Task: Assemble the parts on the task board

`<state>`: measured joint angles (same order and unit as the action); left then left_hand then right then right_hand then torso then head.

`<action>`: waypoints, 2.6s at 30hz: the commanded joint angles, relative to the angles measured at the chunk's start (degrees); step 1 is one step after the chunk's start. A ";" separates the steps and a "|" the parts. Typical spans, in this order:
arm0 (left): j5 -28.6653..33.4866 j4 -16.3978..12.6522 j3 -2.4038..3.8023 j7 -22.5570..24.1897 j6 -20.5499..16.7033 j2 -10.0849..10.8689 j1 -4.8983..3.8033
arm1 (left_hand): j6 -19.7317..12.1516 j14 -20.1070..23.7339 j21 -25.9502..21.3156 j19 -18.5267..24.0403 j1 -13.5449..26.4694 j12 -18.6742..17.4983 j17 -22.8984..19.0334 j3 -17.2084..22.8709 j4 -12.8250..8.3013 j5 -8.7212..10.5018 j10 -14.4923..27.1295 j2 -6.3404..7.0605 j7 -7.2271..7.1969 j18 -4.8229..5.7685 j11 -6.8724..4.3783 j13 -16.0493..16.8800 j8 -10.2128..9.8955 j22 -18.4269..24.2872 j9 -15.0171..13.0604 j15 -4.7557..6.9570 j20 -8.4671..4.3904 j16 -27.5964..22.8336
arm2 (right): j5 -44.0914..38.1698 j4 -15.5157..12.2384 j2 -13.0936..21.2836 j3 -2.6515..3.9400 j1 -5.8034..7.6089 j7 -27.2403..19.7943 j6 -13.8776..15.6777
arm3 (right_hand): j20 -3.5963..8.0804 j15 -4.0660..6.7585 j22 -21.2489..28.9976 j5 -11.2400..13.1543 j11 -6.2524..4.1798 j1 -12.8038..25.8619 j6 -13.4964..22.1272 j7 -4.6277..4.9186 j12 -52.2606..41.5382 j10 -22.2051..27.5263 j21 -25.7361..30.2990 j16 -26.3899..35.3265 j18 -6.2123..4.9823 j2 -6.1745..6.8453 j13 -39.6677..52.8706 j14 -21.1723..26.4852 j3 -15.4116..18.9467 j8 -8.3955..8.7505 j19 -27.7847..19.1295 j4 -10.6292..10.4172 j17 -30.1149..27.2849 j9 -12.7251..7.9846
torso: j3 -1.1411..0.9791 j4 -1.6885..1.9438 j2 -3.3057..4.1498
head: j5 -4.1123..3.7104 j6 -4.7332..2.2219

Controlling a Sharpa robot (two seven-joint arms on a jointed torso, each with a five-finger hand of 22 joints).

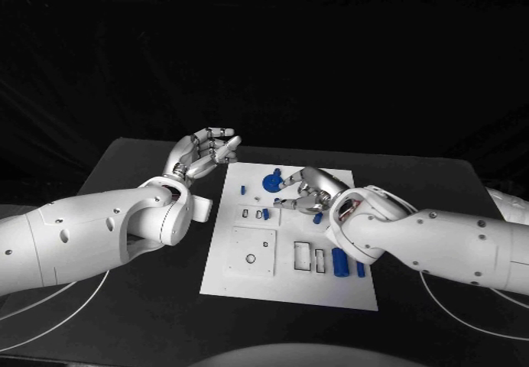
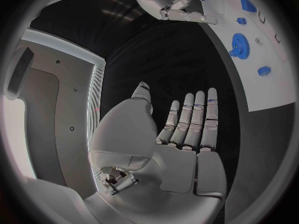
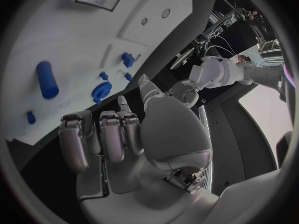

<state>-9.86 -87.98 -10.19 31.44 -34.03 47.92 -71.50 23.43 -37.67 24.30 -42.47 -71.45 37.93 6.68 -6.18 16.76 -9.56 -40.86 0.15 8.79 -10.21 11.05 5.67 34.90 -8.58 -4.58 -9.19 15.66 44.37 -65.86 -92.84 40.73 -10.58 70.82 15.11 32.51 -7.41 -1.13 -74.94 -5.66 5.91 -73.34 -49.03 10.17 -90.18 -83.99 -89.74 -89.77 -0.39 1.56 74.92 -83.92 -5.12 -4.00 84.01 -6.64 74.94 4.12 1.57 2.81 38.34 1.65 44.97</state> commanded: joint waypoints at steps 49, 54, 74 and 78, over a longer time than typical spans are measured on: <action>-32.44 7.94 -2.37 -70.22 44.95 -13.26 -10.13 | 26.67 -52.33 65.70 -47.53 11.71 52.07 83.32 2.25 0.01 0.96 -49.14 -2.18 -4.96 10.21 -10.57 84.33 4.34 -81.42 -16.20 10.94 -10.47 45.63 | 12.10 -7.29 18.26 -0.95 4.92 -4.11 -7.40 | -0.67 -0.70 -15.06 0.49 0.27 1.39 -2.21 -0.12 0.18 -6.01 -0.26 -0.23 0.39 -2.43 15.08 -6.08 0.84 -0.71 5.99 -1.93 15.06 0.56 | -1.15 -1.82 -0.93 | 2.45 1.04; -32.23 9.25 -2.37 -70.68 45.48 -14.12 -9.35 | 26.16 -52.33 65.70 -47.53 11.33 52.07 83.32 1.31 -0.07 0.96 -49.14 -2.63 -5.13 10.21 -10.74 84.33 5.26 -81.42 -18.31 11.11 -10.64 45.63 | 12.10 -7.28 18.33 -0.96 4.90 -3.91 -7.54 | -0.68 -0.73 -15.06 0.40 0.27 1.44 -2.19 -0.12 0.18 -6.01 -0.26 -0.23 0.39 -2.42 15.08 -6.08 0.90 -0.68 5.99 -1.97 15.06 0.56 | -1.17 -1.82 -0.93 | 2.33 1.14; -35.19 12.56 -2.36 -72.81 45.29 -17.37 -8.15 | 24.46 -52.33 65.70 -47.53 9.40 52.07 83.32 -1.53 0.02 -2.78 -49.14 -3.11 -5.44 10.21 -11.06 84.33 6.22 -81.42 -24.16 11.46 -11.01 45.63 | 12.00 -6.98 18.10 -0.98 4.77 -3.29 -8.41 | -0.69 -0.75 -15.06 0.38 0.26 1.47 -2.17 -0.10 0.18 -6.01 -0.26 -0.23 0.39 -2.41 15.08 -6.08 0.95 -0.66 5.99 -2.00 15.06 0.56 | -1.18 -1.80 -0.95 | 2.21 1.08; -35.53 12.98 -2.36 -72.65 44.39 -17.66 -8.09 | 24.46 -52.33 65.70 -47.53 9.56 52.07 83.32 -1.73 0.04 -3.06 -49.14 -3.15 -5.44 10.21 -11.07 84.33 6.18 -81.42 -24.39 11.47 -11.02 45.63 | 11.92 -6.88 18.10 -0.98 4.73 -3.12 -8.57 | -0.70 -0.76 -15.06 0.37 0.26 1.49 -2.16 -0.09 0.18 -6.01 -0.26 -0.23 0.39 -2.42 15.08 -6.08 0.97 -0.66 5.99 -2.02 15.06 0.55 | -1.16 -1.78 -0.94 | 2.13 1.00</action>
<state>-44.22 -75.11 -12.58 -39.76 10.62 30.48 -79.61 48.29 -83.93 89.86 -83.97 -61.82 89.86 74.92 -7.66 16.81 -12.29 -83.94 -2.85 3.36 -0.43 0.30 74.92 40.94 -74.93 -28.92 1.97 5.13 89.85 -53.60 -99.77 58.87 -11.55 75.61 11.61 25.01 -7.80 -1.53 -74.90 -5.10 5.90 -71.95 -50.97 10.06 -90.18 -84.00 -89.74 -89.77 -0.38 -0.44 74.90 -83.92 -4.35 -4.40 84.00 -8.40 74.91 4.62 0.40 1.02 37.36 3.83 46.03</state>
